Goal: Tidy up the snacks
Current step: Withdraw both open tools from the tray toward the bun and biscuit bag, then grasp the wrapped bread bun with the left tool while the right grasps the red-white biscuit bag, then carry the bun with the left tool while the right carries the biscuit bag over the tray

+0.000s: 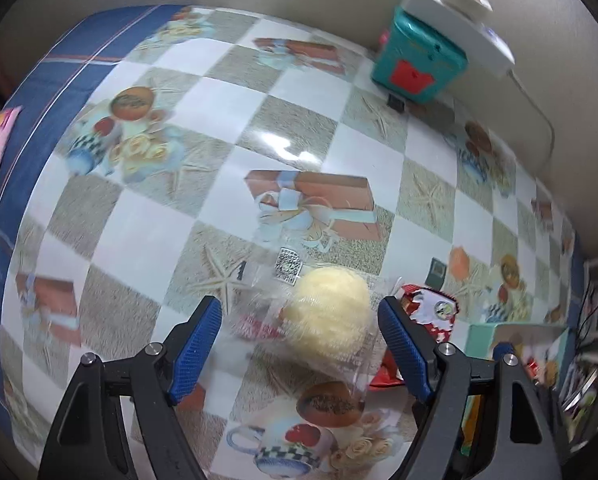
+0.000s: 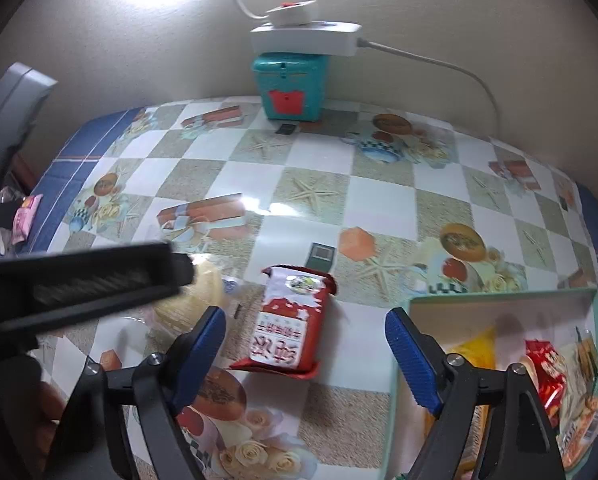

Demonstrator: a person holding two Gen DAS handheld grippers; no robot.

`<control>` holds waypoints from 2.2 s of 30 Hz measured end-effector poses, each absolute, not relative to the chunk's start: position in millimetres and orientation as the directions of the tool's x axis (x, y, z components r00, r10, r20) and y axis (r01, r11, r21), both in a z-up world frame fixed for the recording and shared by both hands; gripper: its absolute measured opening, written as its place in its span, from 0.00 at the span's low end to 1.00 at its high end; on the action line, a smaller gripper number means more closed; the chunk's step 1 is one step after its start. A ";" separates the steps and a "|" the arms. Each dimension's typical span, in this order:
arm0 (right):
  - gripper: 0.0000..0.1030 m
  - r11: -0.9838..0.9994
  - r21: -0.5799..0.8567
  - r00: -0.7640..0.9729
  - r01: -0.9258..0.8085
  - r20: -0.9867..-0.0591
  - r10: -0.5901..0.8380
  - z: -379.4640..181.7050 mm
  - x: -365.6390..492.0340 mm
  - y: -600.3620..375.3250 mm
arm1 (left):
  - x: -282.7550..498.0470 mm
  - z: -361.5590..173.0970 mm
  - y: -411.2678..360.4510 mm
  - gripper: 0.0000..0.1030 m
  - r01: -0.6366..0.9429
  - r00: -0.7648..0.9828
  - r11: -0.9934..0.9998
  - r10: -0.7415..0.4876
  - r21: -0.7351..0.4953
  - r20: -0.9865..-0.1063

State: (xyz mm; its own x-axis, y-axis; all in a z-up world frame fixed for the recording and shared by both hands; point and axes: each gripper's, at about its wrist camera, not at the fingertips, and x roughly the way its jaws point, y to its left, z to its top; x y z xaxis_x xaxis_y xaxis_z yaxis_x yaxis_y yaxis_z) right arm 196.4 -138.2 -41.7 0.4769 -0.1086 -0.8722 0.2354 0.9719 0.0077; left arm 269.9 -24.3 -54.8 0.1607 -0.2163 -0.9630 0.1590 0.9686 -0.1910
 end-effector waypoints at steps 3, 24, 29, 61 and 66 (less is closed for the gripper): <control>0.76 0.976 -0.003 0.469 0.217 -0.877 -0.107 -47.3 200.7 -134.0 | 274.4 -60.8 -30.5 0.79 0.196 0.142 0.963 -0.215 -0.186 -0.966; 0.41 0.974 0.034 0.418 0.222 -0.906 -0.063 -77.7 193.0 -138.1 | 260.8 -74.3 -43.3 0.69 0.268 0.187 0.957 -0.163 -0.110 -0.969; 0.41 0.975 0.052 0.411 0.214 -0.911 -0.042 -75.9 178.1 -132.6 | 242.2 -74.3 -23.8 0.66 0.200 0.184 0.969 -0.181 -0.144 -0.966; 0.41 0.792 0.079 0.397 0.605 -0.892 -0.214 1.3 4.6 -283.7 | 98.6 25.7 -132.7 0.59 0.411 0.122 0.839 -0.438 -0.356 -0.891; 0.42 0.747 0.104 0.374 0.656 -0.905 -0.203 -11.2 -10.8 -313.8 | 85.9 13.2 -173.6 0.63 0.481 0.079 0.796 -0.458 -0.368 -0.886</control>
